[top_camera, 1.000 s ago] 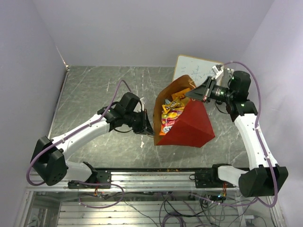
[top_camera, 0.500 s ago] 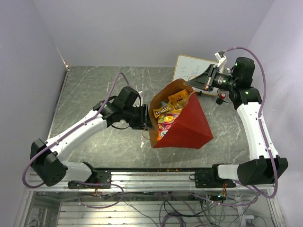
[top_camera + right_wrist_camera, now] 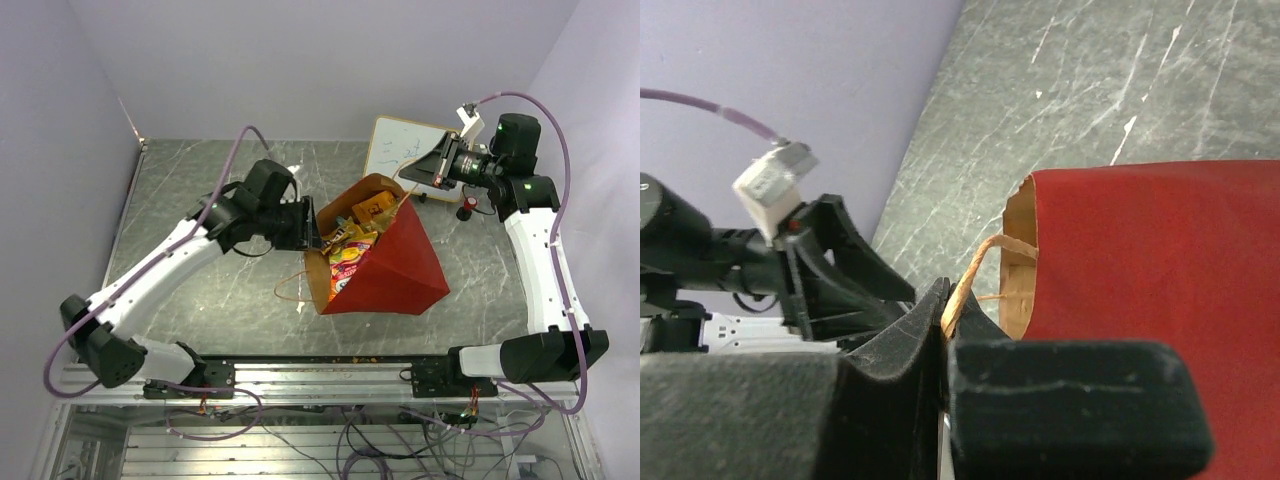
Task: Take the snacks out of the paper bag
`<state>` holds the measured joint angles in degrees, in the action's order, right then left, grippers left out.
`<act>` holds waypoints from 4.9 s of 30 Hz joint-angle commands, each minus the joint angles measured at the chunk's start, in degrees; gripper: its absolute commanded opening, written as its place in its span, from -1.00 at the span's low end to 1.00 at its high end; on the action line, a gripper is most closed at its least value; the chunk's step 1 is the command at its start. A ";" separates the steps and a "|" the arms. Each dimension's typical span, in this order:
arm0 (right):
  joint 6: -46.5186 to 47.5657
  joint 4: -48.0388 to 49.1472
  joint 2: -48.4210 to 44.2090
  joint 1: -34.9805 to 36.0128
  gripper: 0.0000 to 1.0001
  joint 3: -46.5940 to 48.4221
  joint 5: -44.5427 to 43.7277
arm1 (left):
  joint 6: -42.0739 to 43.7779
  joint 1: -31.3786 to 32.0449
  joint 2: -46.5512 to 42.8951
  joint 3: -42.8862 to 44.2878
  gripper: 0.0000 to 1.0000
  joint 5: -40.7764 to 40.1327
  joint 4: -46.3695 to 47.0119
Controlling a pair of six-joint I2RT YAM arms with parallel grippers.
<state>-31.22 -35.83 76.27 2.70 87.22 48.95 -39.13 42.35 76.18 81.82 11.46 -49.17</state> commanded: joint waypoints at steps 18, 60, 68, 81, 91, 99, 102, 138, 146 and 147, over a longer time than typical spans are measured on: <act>5.59 -4.47 0.24 -0.15 -1.00 2.61 -1.78 | -8.66 7.47 16.54 -11.57 0.31 -3.01 21.54; 14.79 -12.74 2.32 -2.28 -1.00 9.75 -10.72 | -2.37 7.05 11.05 1.58 -0.86 -0.04 16.02; 15.48 -13.72 1.79 -1.74 -1.00 10.74 -12.72 | 3.23 7.06 15.38 19.52 -0.86 -2.05 1.89; 15.04 -14.10 -1.14 -1.73 -1.00 9.11 -13.40 | 12.80 7.08 -0.78 22.31 -0.86 -25.27 -12.75; 12.72 -12.46 -2.97 -0.05 -1.00 6.16 -10.46 | 2.71 4.50 -6.00 16.18 -0.86 -43.51 -23.00; 8.40 -11.22 -5.02 4.77 -1.00 3.34 -8.85 | 3.00 -13.66 1.29 10.06 -0.86 -38.00 -14.44; 8.23 -11.65 -5.18 6.53 -1.00 2.91 -9.19 | 3.30 -16.53 4.81 11.02 -0.86 -40.45 -12.39; 12.05 -10.50 -3.63 4.93 -1.00 10.00 -30.13 | -20.21 -42.96 14.01 -19.99 0.99 -14.02 24.71; 20.32 -13.58 -2.70 4.86 -1.00 10.37 -32.39 | -10.06 -39.78 1.10 -19.27 0.94 -6.34 22.51; 21.98 -14.31 -2.57 4.82 -1.00 10.90 -32.60 | -8.48 -38.34 1.33 -17.19 0.94 -5.44 22.27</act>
<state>-16.03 -49.06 73.89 7.92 95.79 18.35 -55.27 0.60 77.67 60.71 -1.34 -27.29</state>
